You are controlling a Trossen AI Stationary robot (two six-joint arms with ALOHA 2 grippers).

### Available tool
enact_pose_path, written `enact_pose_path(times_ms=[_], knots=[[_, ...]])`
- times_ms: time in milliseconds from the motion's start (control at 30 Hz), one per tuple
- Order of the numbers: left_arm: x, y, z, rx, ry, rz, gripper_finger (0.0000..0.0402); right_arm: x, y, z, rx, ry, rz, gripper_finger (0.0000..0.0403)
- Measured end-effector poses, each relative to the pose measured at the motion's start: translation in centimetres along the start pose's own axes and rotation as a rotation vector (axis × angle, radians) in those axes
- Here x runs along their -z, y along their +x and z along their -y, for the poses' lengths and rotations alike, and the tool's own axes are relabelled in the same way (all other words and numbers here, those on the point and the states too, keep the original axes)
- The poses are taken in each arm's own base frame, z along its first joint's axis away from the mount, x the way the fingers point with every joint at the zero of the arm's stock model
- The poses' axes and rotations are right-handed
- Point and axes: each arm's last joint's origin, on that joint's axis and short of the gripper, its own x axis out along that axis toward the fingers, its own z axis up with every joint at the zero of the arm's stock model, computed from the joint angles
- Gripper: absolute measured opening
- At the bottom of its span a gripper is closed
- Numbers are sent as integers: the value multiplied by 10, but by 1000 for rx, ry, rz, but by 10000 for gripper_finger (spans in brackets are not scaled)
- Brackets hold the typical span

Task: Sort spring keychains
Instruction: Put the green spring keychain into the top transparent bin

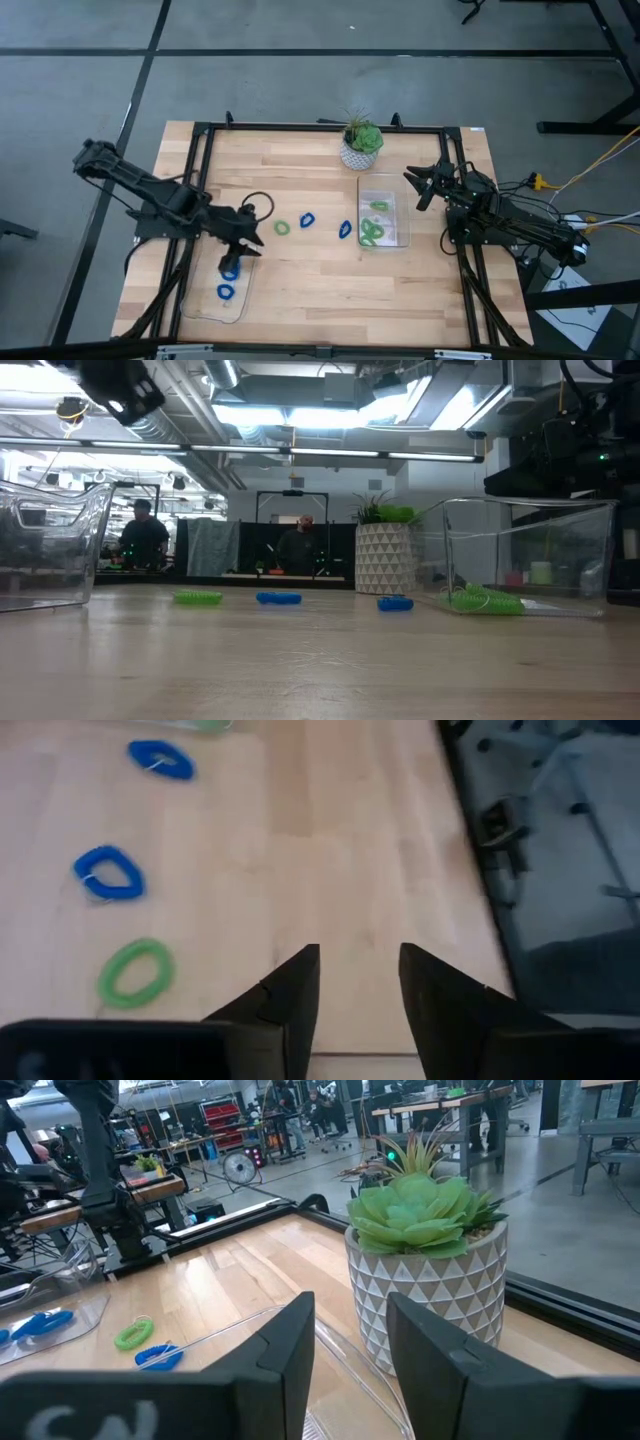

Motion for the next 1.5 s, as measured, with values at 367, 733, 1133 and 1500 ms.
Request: enact_pose_path(times_ms=[367,733,1133,1500], knots=[[-8,49,-44,-183,-37,-118,134,0,0,0,0,0,-1,126],[-6,92,-89,-298,-25,-226,136,0,0,0,0,0,-1,126],[8,116,-115,-349,-52,-353,134,0,0,0,0,0,-1,126],[22,132,-124,-358,-32,-481,128,0,0,0,0,0,0,126]])
